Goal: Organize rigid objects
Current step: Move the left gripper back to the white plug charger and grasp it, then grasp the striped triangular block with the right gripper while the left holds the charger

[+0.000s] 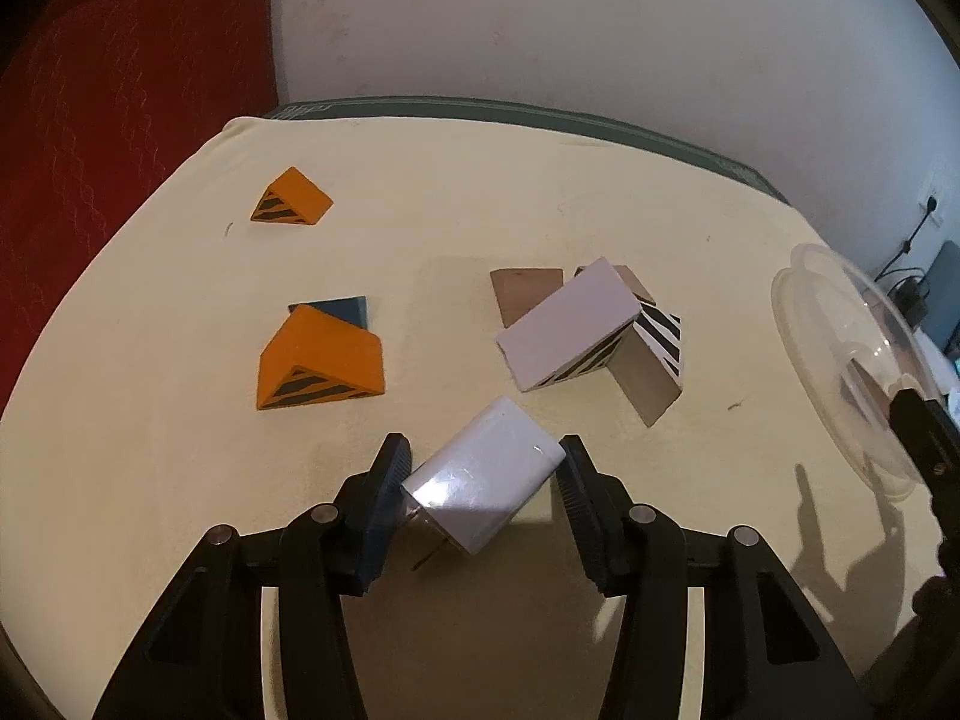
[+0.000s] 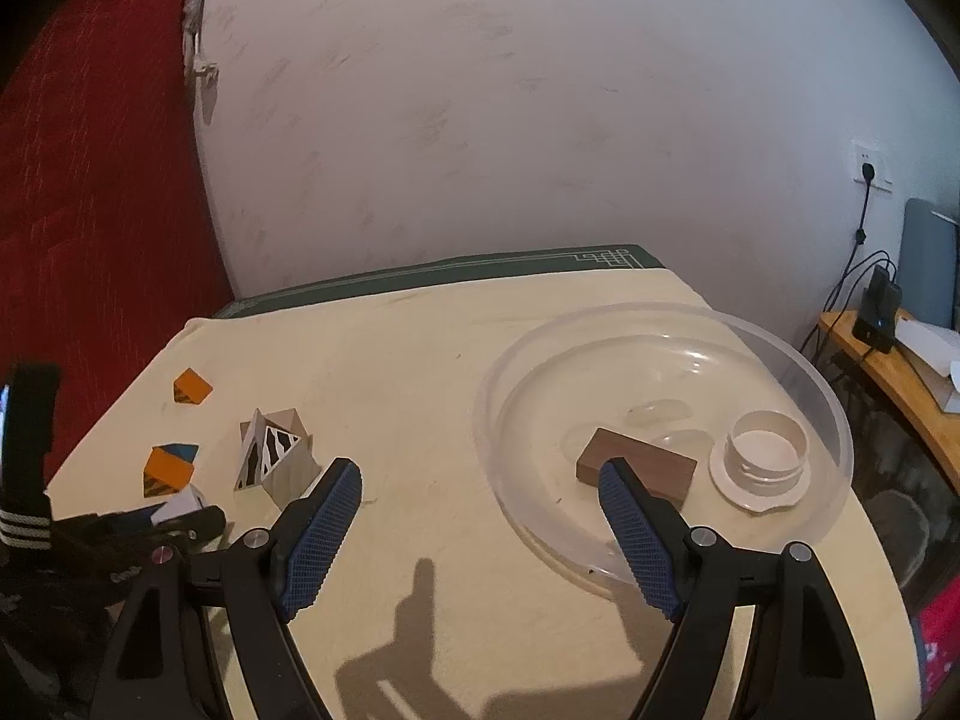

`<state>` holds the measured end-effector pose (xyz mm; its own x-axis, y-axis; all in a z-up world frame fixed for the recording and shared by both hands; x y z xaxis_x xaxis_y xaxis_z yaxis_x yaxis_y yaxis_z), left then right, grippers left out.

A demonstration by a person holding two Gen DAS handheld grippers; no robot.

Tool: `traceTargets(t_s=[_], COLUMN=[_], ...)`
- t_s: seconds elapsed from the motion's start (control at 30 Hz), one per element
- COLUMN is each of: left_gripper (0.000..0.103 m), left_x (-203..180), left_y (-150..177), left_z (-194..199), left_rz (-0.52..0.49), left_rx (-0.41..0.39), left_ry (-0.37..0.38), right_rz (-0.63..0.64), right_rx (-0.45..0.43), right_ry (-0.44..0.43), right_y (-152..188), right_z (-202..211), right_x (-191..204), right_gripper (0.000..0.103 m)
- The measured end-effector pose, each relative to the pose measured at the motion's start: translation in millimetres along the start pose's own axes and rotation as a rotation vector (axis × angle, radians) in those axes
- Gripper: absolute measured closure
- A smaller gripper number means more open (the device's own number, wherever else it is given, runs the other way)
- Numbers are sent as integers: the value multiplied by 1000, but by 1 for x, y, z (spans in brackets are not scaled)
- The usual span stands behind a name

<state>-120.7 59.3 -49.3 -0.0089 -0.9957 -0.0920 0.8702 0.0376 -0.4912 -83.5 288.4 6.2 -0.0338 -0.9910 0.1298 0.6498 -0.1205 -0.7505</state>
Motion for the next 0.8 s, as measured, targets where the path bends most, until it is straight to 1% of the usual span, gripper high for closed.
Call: traceTargets(t_s=[0.17,0.27,0.33,0.4,0.53,0.6,0.7,0.8], left_gripper=[51,51,51,51,51,51,51,51], left_x=[3,6,7,8,13,17,21,25], left_y=[1,-1,-2,-1,-2,-3,-3,-3], left_z=[10,16,20,24,28,29,28,24], left_rz=[1,5,6,3,6,15,32,40], left_rx=[-19,-36,-50,-68,-89,-95,-91,-81], left_ry=[31,46,42,26,2,-7,-4,-4], right_rz=[28,56,78,96,117,136,164,183], right_rx=[13,30,44,67,145,173,205,241], right_ry=[10,1,-11,-37,-133,-162,-177,-188], right_y=[0,1,2,4,6,7,6,6], right_z=[-1,-4,-6,-10,-25,-33,-45,-55], right_x=[5,14,22,31,54,64,76,82], right_gripper=[19,19,19,19,19,19,20,27])
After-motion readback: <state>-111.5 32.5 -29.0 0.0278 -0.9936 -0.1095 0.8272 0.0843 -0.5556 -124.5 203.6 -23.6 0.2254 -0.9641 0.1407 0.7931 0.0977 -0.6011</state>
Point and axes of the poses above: each gripper's, at about its wrist camera, not at the fingertips, and z roughly against the way its jaws point, x to its left, y to its underside, the point moved 9 cm from there along -z, roughly the way its jaws point, and after that the axes turned 11 degrees about x, right-handed, at the moved point
